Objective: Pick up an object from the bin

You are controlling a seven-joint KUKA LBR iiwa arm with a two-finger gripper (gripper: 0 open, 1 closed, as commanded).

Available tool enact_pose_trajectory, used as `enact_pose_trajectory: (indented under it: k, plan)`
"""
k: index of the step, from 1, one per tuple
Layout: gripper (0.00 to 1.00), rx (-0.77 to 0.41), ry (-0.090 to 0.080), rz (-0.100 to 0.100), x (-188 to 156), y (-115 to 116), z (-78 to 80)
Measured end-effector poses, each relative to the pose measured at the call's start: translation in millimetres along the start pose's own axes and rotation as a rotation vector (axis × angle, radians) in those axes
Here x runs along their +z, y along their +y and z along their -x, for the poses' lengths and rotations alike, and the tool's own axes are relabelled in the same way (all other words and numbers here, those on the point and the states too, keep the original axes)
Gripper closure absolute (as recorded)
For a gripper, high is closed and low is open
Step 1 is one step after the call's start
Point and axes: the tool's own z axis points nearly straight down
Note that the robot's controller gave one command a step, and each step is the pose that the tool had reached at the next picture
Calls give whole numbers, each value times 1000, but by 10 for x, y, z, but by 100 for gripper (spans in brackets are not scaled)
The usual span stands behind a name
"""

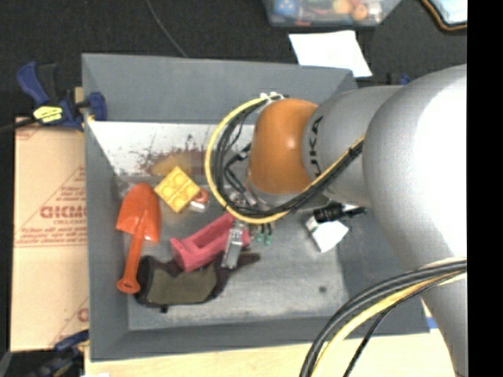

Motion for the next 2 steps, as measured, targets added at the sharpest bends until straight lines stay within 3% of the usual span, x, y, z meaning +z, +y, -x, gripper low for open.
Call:
enact_pose_trajectory:
  k: [1,2]
  plan:
    - [0,-284,-19,-3,286,-131,60]
    - [100,107,-3,-1,289,-168,14]
